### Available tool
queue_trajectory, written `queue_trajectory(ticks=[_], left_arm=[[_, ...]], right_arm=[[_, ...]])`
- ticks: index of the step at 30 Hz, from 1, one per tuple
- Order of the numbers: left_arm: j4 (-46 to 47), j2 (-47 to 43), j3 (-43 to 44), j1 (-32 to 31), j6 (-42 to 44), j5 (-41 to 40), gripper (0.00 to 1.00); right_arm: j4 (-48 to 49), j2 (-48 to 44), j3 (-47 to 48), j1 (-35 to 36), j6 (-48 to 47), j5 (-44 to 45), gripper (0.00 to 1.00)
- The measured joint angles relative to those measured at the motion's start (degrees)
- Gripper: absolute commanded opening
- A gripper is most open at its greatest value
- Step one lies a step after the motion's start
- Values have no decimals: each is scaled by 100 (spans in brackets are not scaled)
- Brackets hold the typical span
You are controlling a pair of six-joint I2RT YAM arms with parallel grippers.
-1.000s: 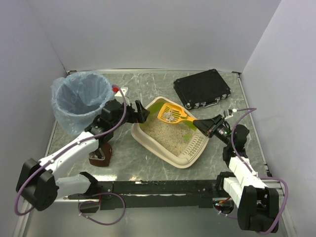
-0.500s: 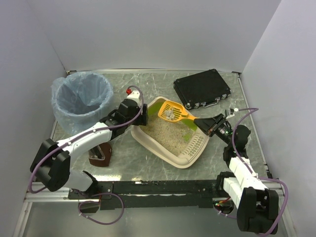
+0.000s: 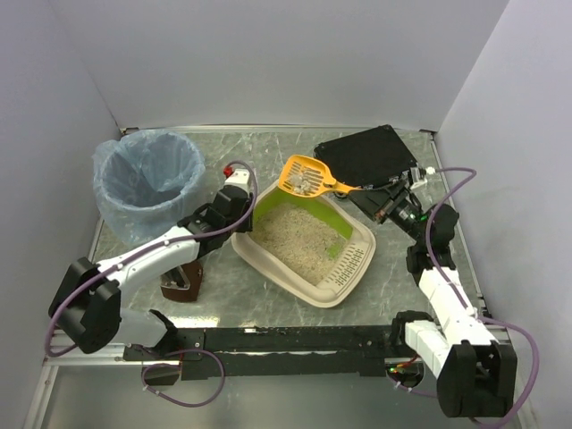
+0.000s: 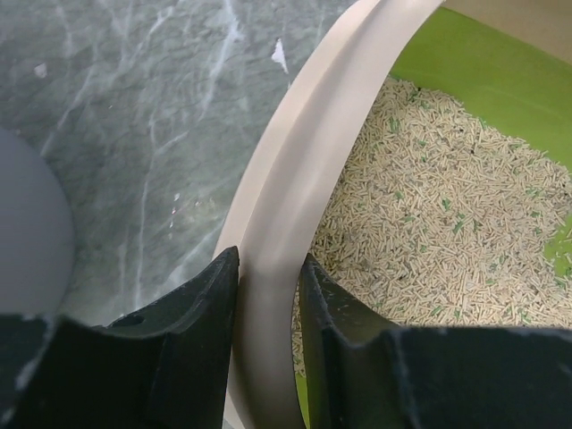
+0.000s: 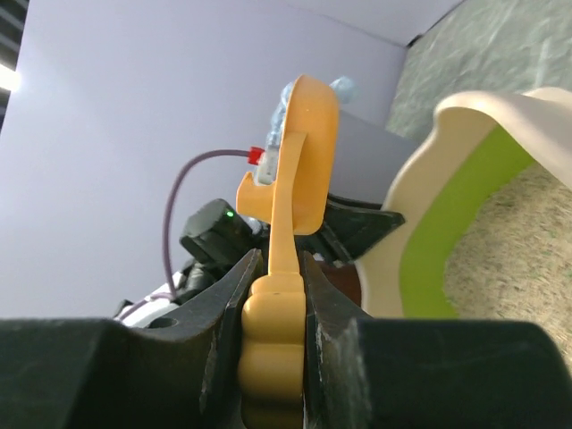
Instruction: Clean the litter box
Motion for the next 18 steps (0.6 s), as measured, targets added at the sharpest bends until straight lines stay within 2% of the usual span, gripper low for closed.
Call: queue_trajectory(ticks=[9, 18], left_arm=[[-190, -675, -514, -13, -164, -223, 32], [-90, -1032, -831, -28, -297, -293, 33]], right_arm=[[-538, 951, 1427, 1095, 195, 634, 0], [-1375, 2741, 4201, 2706, 17, 1375, 0]])
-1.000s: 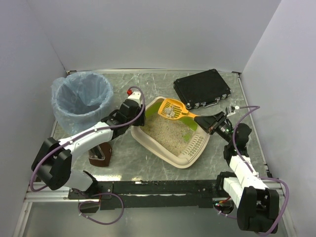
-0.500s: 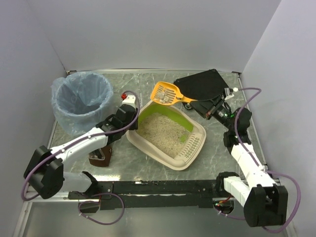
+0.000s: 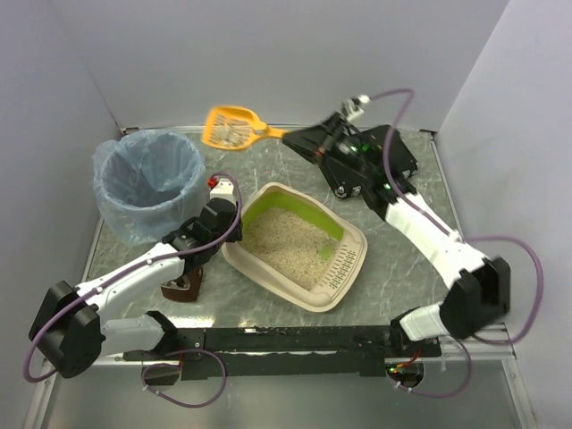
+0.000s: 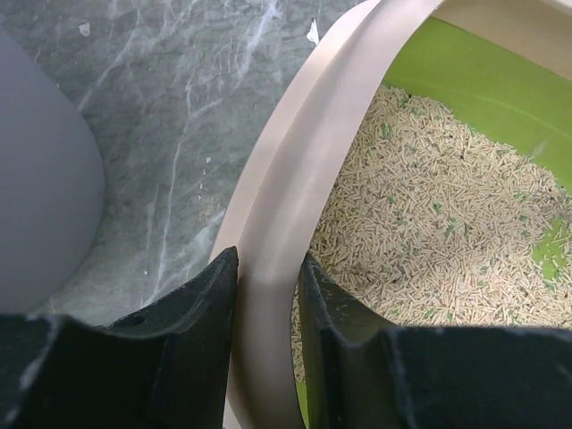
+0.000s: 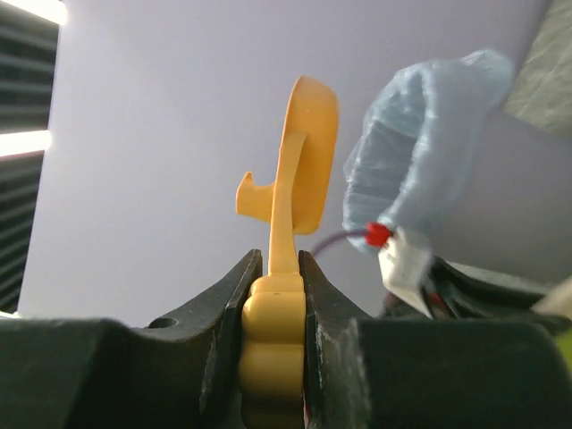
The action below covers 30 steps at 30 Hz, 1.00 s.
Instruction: Clean the litter box
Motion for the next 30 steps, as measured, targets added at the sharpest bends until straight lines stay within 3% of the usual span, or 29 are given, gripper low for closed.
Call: queue_trajectory(ticks=[8, 14, 20, 30], left_arm=[[133, -90, -116, -9, -44, 2, 32], [168, -94, -131, -9, -96, 2, 32], [264, -160, -212, -9, -133, 2, 32], [299, -188, -247, -9, -144, -2, 32]], right_arm=[[-863, 2181, 2721, 951, -525, 63, 0], [-2347, 3630, 4693, 1458, -1899, 153, 0], [-2962, 3932, 5239, 1740, -3654, 229, 0], [-2973, 3932, 5390, 2245, -6225, 407, 2]])
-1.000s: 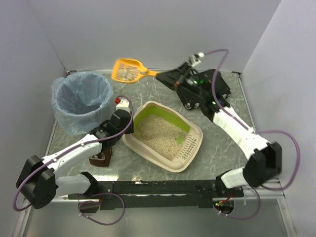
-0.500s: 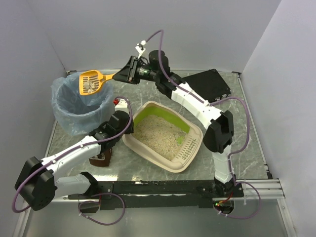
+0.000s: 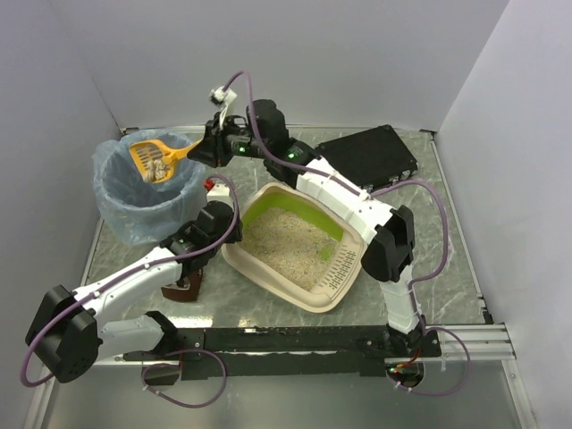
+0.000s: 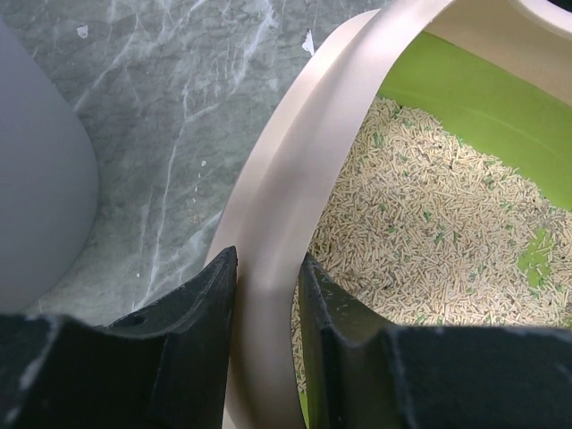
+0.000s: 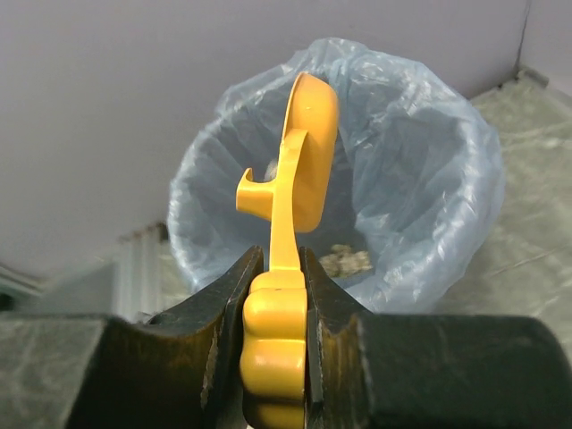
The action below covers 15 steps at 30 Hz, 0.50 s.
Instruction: Clean the litter box
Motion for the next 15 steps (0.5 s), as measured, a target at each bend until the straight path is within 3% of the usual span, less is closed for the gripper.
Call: queue_trajectory(ticks=[6, 15], left_arm=[[15, -17, -20, 0, -4, -2, 31], [105, -66, -83, 0, -7, 4, 29]], right_arm=[[114, -186, -284, 315, -1309, 133, 2], [531, -610, -640, 361, -1725, 422, 5]])
